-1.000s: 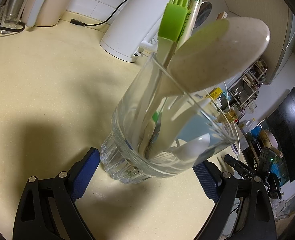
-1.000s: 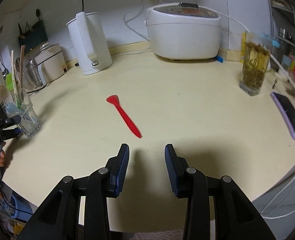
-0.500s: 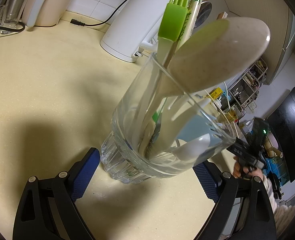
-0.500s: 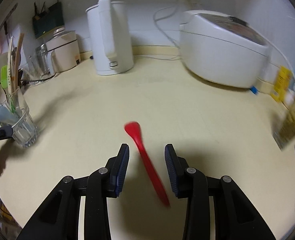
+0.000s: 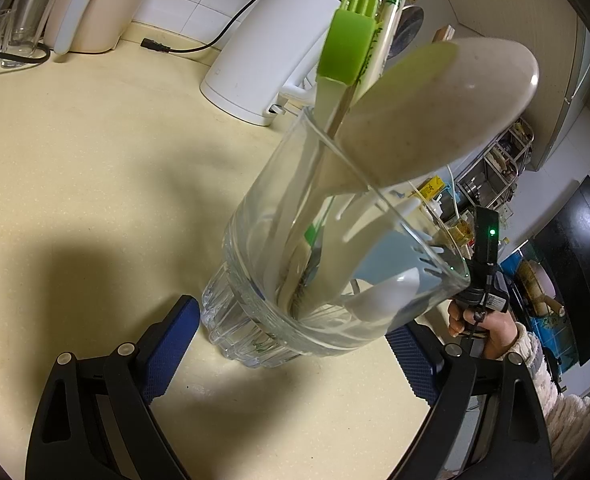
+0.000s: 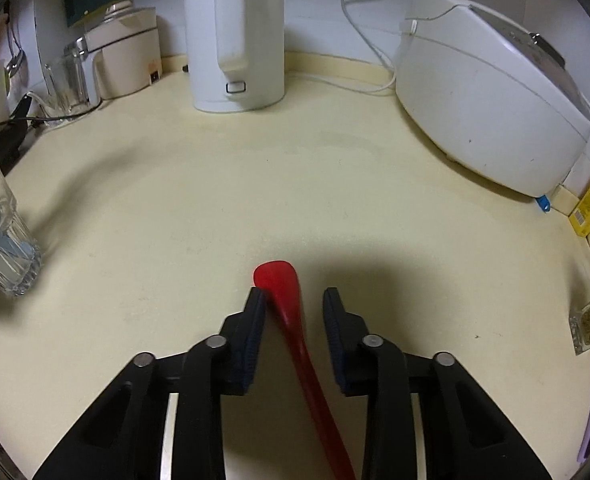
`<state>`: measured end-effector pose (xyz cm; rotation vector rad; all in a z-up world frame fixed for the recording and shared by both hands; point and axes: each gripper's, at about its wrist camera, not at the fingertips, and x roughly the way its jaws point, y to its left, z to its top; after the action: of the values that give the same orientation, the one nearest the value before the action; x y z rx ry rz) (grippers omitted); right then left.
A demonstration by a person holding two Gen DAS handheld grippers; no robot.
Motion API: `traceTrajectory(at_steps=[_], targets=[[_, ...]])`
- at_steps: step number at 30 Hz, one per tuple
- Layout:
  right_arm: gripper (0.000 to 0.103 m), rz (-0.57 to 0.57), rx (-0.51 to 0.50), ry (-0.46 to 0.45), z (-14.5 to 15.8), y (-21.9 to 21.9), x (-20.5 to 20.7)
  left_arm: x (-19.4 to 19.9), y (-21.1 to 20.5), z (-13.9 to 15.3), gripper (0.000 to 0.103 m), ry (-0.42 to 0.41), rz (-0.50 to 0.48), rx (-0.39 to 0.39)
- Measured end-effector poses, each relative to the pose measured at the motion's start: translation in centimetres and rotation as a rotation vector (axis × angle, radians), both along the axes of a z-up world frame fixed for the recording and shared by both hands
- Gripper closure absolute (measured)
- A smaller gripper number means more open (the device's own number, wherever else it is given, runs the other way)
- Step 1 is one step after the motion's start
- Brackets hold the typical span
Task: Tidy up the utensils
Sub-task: 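Lower the right gripper and close it on the red spatula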
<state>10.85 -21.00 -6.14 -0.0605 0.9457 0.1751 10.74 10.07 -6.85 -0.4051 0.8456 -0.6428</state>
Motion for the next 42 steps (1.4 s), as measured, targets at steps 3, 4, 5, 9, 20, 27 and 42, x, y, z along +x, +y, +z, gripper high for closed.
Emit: traceTrajectory(at_steps=[3,4,5,9,20,27,42], targets=[[0.079,0.001,0.004,-0.001,0.0,0.0,0.1,0.0,0.0,0.0,0.009,0.000,0.000,0.000],[0.079,-0.001,0.006,0.000,-0.1,0.1,0.1,0.0,0.0,0.0,0.009,0.000,0.000,0.000],[0.080,-0.005,0.011,0.003,-0.1,0.0,0.0,0.0,0.0,0.0,0.009,0.000,0.000,0.000],[0.080,-0.014,0.022,0.006,-0.1,-0.1,0.1,0.0,0.0,0.0,0.009,0.000,0.000,-0.001],[0.085,-0.002,-0.003,0.000,-0.1,0.4,-0.1,0.0,0.0,0.0,0.009,0.000,0.000,0.000],[0.085,0.005,-0.021,-0.005,-0.1,1.1,0.0,0.0,0.0,0.0,0.009,0.000,0.000,-0.001],[0.085,0.128,0.017,-0.008,0.2,4.8,-1.7,0.0,0.0,0.0,0.009,-0.001,0.000,-0.002]])
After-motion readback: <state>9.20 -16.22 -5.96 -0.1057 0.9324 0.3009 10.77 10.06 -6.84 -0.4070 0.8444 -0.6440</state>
